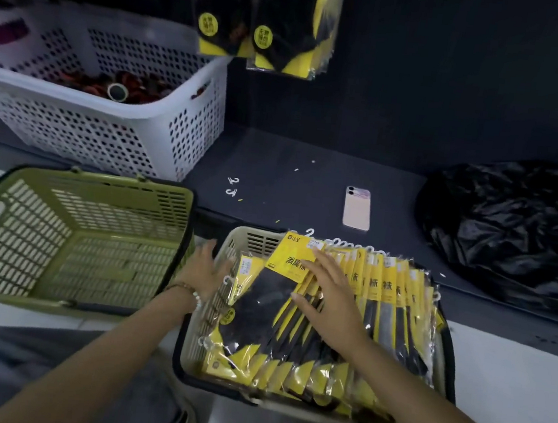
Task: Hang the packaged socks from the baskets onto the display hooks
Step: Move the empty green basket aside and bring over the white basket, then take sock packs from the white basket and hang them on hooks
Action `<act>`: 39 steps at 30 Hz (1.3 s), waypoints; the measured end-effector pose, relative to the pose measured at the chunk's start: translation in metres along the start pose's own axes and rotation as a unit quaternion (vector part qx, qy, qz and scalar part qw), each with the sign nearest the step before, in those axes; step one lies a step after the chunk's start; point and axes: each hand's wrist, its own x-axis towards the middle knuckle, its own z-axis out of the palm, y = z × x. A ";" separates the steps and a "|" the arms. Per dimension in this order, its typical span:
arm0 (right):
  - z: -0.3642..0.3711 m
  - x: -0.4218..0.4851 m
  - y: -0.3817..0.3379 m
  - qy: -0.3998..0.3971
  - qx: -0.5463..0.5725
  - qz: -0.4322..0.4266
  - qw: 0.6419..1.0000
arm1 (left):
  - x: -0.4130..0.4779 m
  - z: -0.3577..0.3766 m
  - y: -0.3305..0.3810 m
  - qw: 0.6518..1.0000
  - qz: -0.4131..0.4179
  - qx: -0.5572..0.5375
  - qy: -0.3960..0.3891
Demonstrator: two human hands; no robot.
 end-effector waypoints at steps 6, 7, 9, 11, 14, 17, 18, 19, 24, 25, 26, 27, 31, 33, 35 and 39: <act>-0.017 0.003 -0.013 0.114 0.230 0.236 0.937 | -0.006 0.025 0.047 0.984 0.143 -0.067 -0.076; -0.019 0.007 -0.016 0.118 0.261 0.276 0.917 | -0.007 0.030 0.051 0.984 0.135 -0.066 -0.092; -0.022 0.016 -0.021 0.102 0.295 0.335 0.889 | -0.006 0.037 0.053 0.984 0.114 -0.088 -0.104; -0.021 0.023 -0.024 0.067 0.315 0.368 0.872 | -0.004 0.038 0.054 0.983 0.081 -0.118 -0.116; -0.011 0.030 -0.034 -0.016 0.374 0.406 0.833 | -0.004 0.036 0.054 0.977 0.041 -0.161 -0.132; -0.003 0.033 -0.042 -0.014 0.395 0.403 0.825 | -0.011 0.033 0.054 0.968 0.016 -0.216 -0.127; -0.003 0.033 -0.043 0.002 0.397 0.398 0.827 | -0.012 0.029 0.056 0.962 0.009 -0.240 -0.133; -0.007 0.033 -0.045 0.013 0.394 0.389 0.832 | -0.012 0.022 0.060 0.954 0.005 -0.259 -0.149; -0.068 0.054 -0.052 0.048 0.405 0.250 0.878 | 0.003 -0.043 0.106 0.886 -0.016 -0.389 -0.252; -0.083 0.063 -0.056 0.075 0.402 0.235 0.882 | 0.008 -0.057 0.118 0.883 0.000 -0.396 -0.252; -0.100 0.073 -0.060 0.116 0.399 0.220 0.883 | 0.012 -0.071 0.133 0.885 0.030 -0.395 -0.244; -0.114 0.083 -0.064 0.162 0.399 0.205 0.879 | 0.016 -0.083 0.147 0.891 0.062 -0.389 -0.228; -0.174 0.122 -0.092 0.275 0.420 0.115 0.857 | 0.033 -0.130 0.202 0.891 0.161 -0.404 -0.131; -0.199 0.142 -0.103 0.273 0.418 0.078 0.863 | 0.042 -0.152 0.227 0.891 0.172 -0.414 -0.071; -0.218 0.161 -0.113 0.252 0.430 0.058 0.865 | 0.051 -0.170 0.246 0.889 0.166 -0.426 -0.019; -0.246 0.190 -0.127 0.253 0.454 0.013 0.854 | 0.063 -0.201 0.271 0.896 0.161 -0.413 0.027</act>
